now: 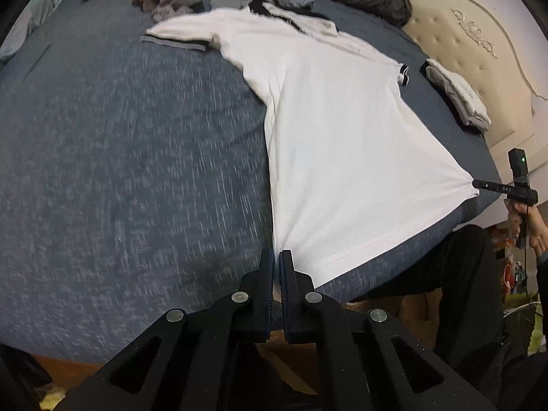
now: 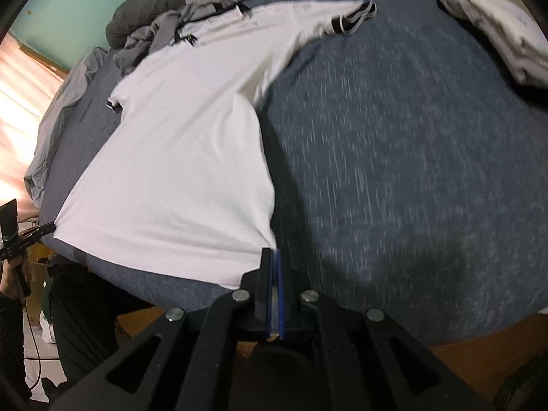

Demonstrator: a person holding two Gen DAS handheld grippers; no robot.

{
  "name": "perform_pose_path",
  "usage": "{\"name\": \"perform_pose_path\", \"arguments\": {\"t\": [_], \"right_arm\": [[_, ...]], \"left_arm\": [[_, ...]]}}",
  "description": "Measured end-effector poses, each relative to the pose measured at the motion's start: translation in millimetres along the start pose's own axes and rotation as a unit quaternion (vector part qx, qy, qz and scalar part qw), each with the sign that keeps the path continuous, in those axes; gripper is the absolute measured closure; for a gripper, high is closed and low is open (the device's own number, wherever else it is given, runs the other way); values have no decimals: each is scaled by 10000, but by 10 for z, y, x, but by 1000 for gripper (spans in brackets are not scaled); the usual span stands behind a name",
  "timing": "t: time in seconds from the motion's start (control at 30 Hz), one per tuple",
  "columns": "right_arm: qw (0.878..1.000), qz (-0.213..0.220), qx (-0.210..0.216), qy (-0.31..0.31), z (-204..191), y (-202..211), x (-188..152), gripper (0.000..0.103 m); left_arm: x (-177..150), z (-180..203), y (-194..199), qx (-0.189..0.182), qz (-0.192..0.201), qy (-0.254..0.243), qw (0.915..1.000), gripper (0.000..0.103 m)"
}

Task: Fold clothes
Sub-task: 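Pull the hem with both grippers to stretch the shirt flat on the bed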

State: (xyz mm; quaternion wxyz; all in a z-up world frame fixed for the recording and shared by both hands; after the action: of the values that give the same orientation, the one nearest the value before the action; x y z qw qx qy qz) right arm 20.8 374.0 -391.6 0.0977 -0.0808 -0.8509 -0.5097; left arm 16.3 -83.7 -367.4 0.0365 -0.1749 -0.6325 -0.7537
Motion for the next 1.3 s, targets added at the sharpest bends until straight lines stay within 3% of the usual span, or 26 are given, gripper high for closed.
{"name": "perform_pose_path", "arguments": {"t": [0.57,1.2,1.3], "right_arm": [[9997,-211,-99,15,67,-155,-293,101],[9989,-457,-78,-100,153,-370,-356,101],[9987,-494,1,-93,120,-354,-342,98]], "left_arm": [[-347,115,-260,22,-349,-39,9994,99],[-396,110,-559,237,-736,-101,9970,98],[-361,116,-494,204,-707,-71,9973,92]]}}
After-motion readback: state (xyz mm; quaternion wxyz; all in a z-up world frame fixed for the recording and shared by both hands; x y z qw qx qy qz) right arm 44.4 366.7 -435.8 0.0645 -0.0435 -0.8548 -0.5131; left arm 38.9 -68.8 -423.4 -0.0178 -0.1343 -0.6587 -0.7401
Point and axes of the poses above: each gripper's, at about its wrist camera, not at the fingertips, and y roughly against the way its jaws point, z to its right, x to its top, the point moved 10 cm from there along -y, roughly the way its jaws point, and after that the axes turned 10 degrees about x, right-handed, at the moved point
